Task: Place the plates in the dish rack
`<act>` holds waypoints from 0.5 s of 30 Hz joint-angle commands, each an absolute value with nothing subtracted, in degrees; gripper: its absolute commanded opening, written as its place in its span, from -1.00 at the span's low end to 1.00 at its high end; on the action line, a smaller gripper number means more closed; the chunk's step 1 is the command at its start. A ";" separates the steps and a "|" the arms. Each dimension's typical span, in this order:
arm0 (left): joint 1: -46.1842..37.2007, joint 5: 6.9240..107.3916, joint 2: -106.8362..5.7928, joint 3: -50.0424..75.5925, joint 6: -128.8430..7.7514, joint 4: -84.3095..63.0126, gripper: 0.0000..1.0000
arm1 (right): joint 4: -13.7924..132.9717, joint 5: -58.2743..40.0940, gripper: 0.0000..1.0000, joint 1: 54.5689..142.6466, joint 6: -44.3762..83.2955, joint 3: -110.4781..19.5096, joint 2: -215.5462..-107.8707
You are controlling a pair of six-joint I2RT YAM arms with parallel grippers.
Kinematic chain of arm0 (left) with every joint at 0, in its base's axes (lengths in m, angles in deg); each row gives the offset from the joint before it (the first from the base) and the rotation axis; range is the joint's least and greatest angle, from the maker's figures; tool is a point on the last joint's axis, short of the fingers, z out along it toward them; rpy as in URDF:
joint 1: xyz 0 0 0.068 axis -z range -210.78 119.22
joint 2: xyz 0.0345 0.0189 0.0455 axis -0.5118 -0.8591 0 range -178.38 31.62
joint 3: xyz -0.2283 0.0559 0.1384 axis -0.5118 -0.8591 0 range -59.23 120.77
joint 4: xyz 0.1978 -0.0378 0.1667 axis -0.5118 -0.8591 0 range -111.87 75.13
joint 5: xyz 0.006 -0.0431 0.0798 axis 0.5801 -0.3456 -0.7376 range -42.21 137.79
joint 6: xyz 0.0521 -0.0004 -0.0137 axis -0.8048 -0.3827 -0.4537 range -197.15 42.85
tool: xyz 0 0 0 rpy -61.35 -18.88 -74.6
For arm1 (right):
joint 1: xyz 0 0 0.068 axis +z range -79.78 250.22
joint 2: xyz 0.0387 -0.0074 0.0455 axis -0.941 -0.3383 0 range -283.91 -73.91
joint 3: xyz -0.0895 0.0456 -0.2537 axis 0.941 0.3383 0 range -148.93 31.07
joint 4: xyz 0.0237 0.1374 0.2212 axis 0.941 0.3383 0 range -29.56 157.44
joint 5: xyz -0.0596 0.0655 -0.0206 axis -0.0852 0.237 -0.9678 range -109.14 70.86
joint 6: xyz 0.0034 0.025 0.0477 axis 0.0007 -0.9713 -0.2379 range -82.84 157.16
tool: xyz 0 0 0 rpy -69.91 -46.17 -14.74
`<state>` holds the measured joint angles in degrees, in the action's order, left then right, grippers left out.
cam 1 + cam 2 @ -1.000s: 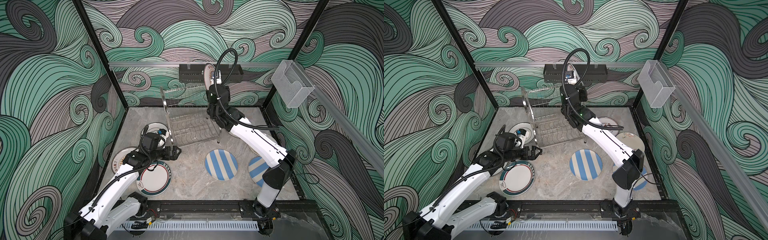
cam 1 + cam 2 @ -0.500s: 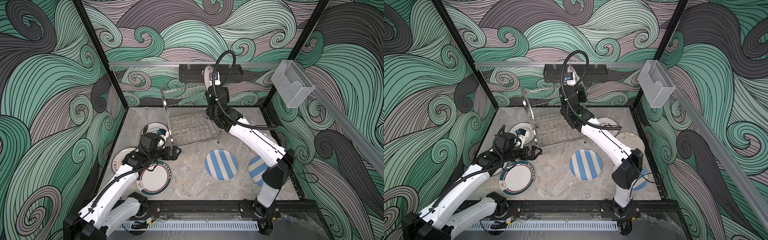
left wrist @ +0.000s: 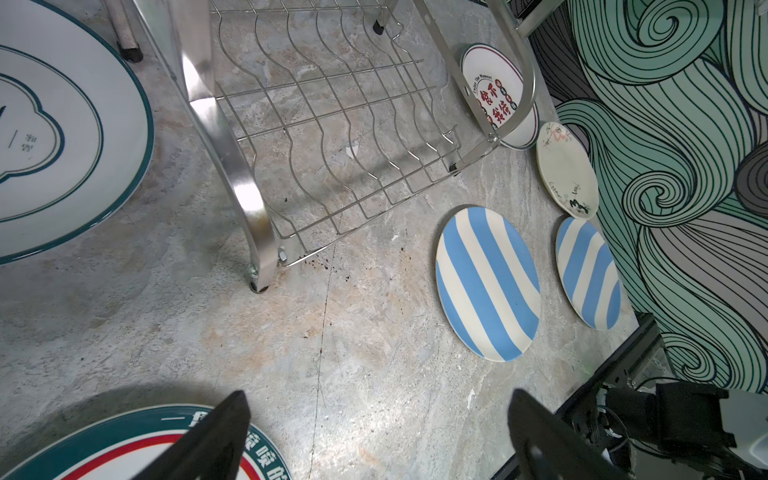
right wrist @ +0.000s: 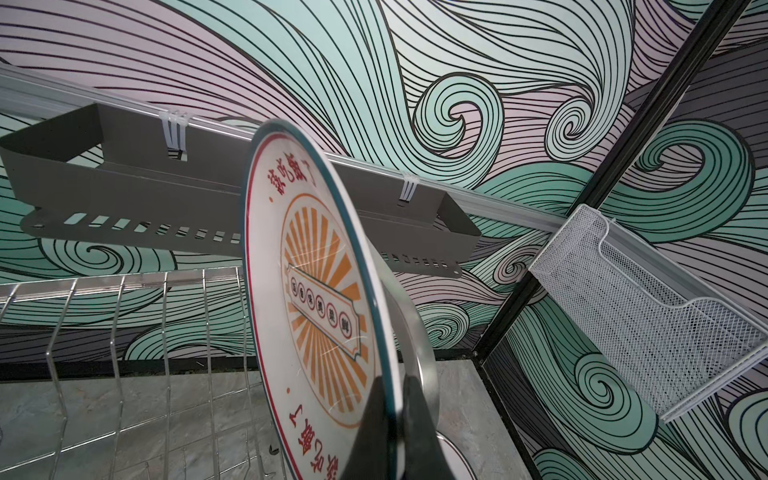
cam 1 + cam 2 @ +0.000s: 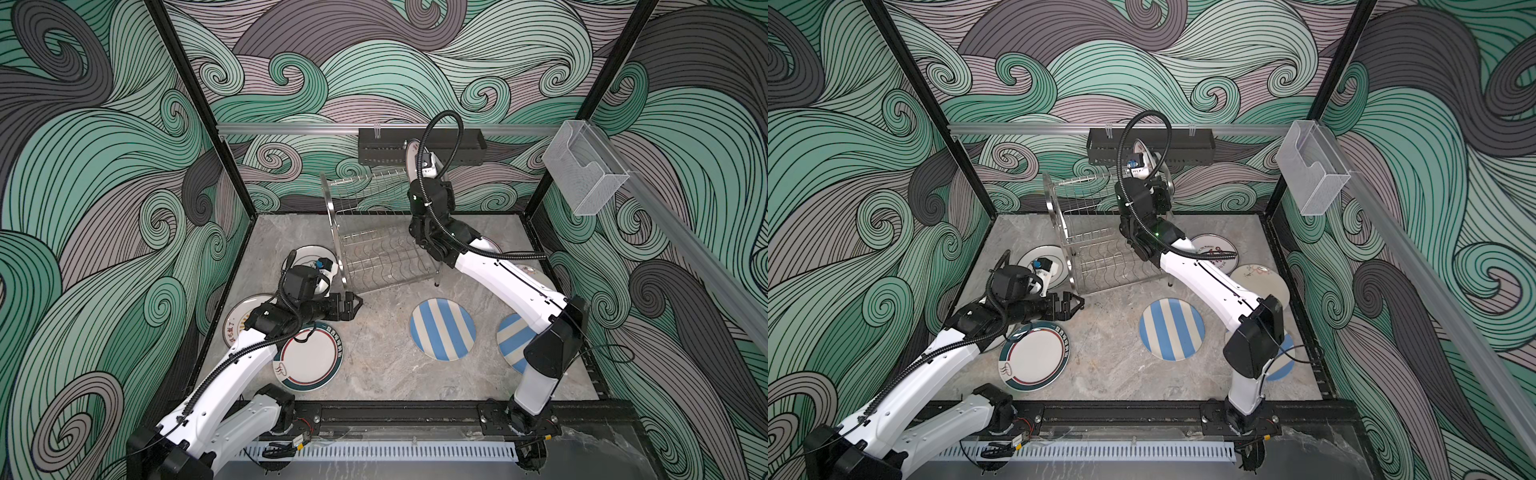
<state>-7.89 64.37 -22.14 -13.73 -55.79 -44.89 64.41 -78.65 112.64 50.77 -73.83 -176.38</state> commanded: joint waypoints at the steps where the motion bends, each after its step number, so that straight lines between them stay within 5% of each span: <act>1: -8.55 65.01 -21.29 -14.21 -56.15 -45.37 0.97 | 61.77 -80.93 -1.00 112.15 48.53 -72.90 -175.71; 15: -8.55 65.80 -21.66 -14.42 -55.79 -44.69 0.97 | 61.23 -81.28 -1.00 112.23 54.23 -80.37 -176.14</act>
